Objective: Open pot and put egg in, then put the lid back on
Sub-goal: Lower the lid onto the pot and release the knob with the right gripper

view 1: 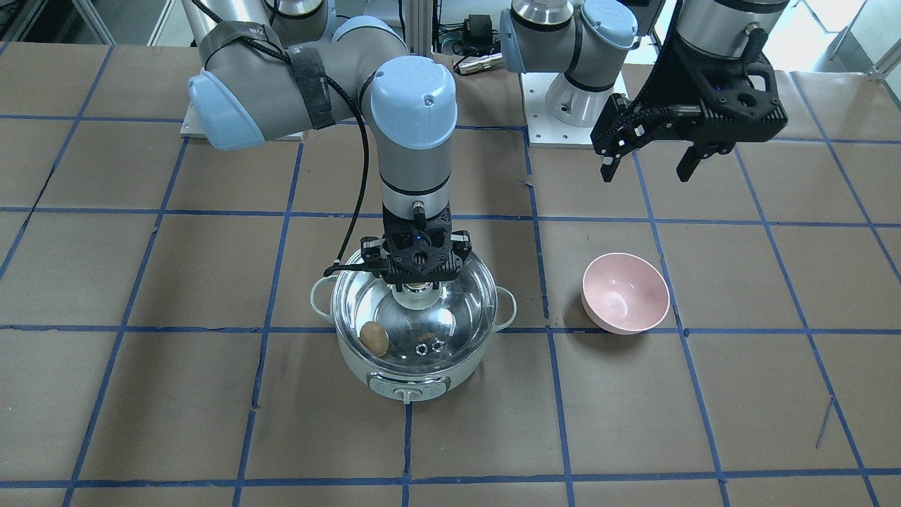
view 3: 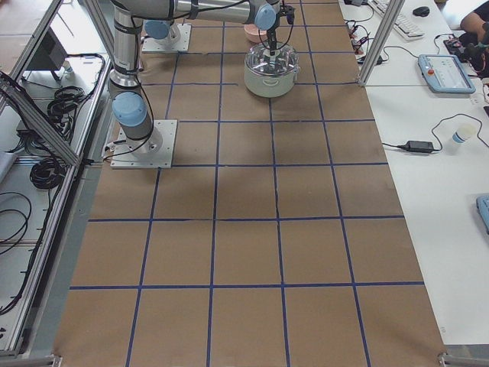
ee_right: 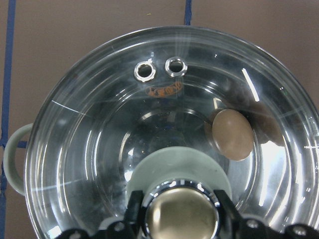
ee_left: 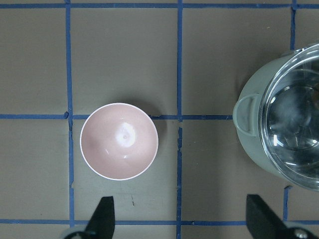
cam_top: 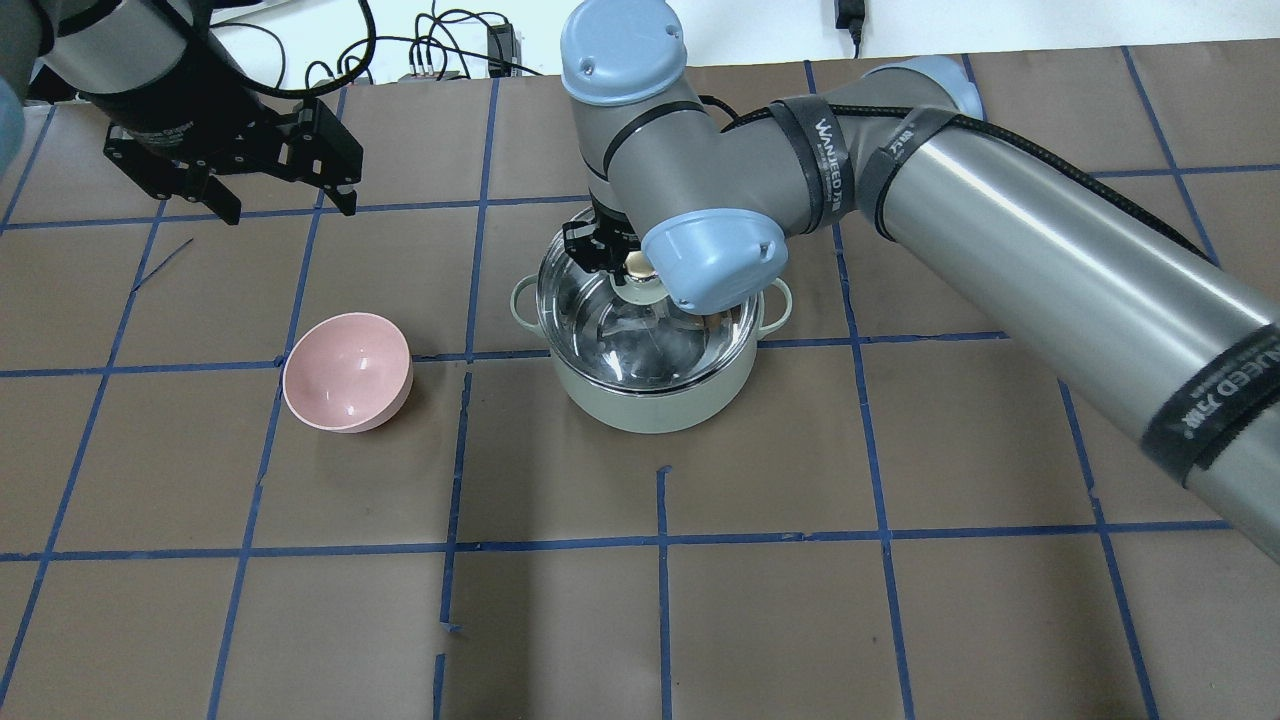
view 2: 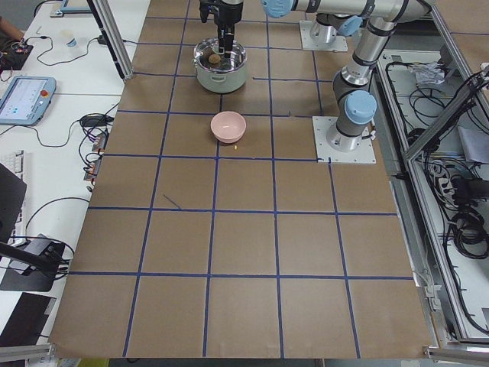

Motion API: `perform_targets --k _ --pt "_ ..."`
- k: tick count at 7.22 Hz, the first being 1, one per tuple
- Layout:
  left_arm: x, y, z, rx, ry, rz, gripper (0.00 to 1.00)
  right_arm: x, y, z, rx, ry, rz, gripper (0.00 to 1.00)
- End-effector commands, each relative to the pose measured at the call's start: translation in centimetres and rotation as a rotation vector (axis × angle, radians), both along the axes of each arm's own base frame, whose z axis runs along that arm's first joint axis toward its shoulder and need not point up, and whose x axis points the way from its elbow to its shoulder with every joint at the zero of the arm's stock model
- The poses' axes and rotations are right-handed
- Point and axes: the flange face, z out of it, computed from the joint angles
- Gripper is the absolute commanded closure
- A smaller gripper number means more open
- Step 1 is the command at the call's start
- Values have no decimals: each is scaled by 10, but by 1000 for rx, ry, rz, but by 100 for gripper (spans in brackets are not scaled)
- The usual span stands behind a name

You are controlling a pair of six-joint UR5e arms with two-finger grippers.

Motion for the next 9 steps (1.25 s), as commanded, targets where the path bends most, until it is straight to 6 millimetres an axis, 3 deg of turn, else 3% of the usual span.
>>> perform_targets --k 1,9 --pt "1 3 1 24 0 -3 0 0 0 0 0 3 3 95" --pt "5 3 -2 37 -2 -57 0 -5 -1 -3 27 4 16 94"
